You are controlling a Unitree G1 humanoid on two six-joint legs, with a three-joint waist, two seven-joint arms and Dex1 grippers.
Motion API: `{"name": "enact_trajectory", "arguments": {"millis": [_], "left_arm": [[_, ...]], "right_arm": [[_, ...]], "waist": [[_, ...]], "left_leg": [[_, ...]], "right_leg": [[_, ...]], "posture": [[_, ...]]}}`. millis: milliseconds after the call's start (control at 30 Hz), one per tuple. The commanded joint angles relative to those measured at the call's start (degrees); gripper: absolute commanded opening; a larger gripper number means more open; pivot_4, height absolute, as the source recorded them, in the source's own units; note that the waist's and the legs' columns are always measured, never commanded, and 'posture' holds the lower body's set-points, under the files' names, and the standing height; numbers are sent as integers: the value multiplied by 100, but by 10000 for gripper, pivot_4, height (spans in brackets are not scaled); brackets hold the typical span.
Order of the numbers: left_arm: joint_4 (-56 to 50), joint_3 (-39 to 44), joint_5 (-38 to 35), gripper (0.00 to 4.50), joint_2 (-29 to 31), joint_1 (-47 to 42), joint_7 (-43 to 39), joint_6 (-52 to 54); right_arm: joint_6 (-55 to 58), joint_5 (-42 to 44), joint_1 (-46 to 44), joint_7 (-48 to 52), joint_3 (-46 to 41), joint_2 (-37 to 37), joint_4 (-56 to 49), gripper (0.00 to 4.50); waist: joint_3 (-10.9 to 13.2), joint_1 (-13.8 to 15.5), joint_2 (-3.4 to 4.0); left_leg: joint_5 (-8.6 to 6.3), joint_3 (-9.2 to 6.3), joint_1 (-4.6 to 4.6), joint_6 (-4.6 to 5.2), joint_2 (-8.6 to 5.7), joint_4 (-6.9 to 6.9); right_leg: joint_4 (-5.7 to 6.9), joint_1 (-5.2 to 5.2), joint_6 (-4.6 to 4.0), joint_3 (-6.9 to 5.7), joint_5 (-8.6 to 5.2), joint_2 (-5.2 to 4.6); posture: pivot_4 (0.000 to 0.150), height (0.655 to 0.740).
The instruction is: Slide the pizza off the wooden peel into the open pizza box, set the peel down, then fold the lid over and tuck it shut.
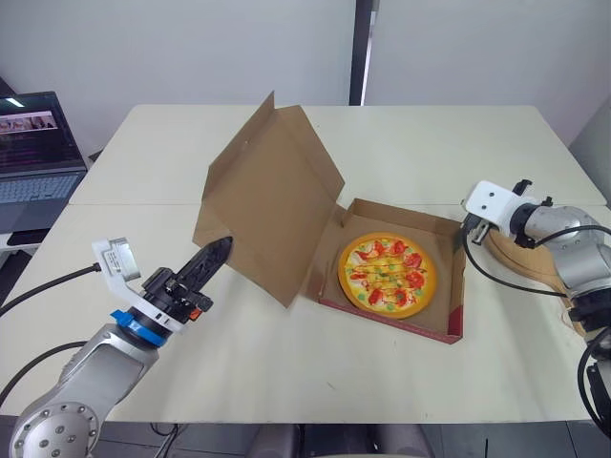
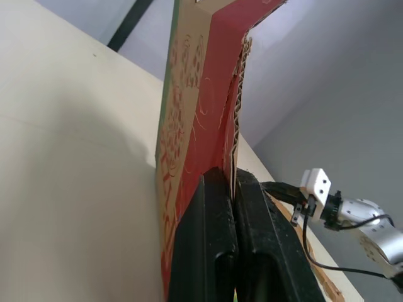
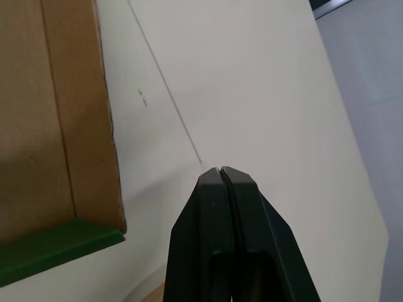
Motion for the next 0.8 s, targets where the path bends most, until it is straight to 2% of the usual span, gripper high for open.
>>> {"name": "enact_trajectory", "arguments": {"millis": [33, 267, 400, 500, 633, 800], "left_arm": [[-74, 50, -56, 0, 133, -120, -226, 91], [290, 104, 94, 0, 403, -566, -590, 267], [787, 71, 389, 0, 696, -1126, -1028, 395], [1112, 9, 603, 0, 781, -1460, -1282, 474], [1773, -291, 1145, 0, 887, -2265, -1823, 585], [2654, -786, 1984, 0, 918, -3312, -2584, 620]], "right_arm": [[-236, 230, -186, 419, -134, 24, 269, 161], [-616, 440, -263, 1341, -107, -39, 480, 161], [-400, 910, -111, 2245, -197, -123, 145, 161], [-167, 1118, -3, 2546, -263, -151, -132, 161], [433, 1475, 454, 3025, -364, -361, -982, 161], [1339, 1943, 1155, 3129, -621, -522, -2305, 161]], "waist": [[0, -1, 0], [0, -19, 1], [0, -32, 1], [0, -60, 1], [0, -59, 1], [0, 2, 1]], "left_leg": [[0, 0, 0, 0, 0, 0], [0, -1, 2, 0, 3, -1], [0, -2, 2, 0, 5, -1], [0, -3, 3, 0, 6, -1], [0, -12, 0, 0, 4, -1], [0, -19, -4, 0, -1, 1]], "right_leg": [[0, 0, 0, 0, 0, 0], [1, 0, -2, -2, 1, 3], [2, 0, -3, -3, 2, 5], [4, 0, -3, -4, 3, 6], [4, 0, -3, -11, 4, 6], [6, -1, 0, -15, 8, 5]], "posture": [[1500, 7400], [1500, 7400], [1500, 7400], [1500, 7400], [1500, 7400], [1500, 7400]]}}
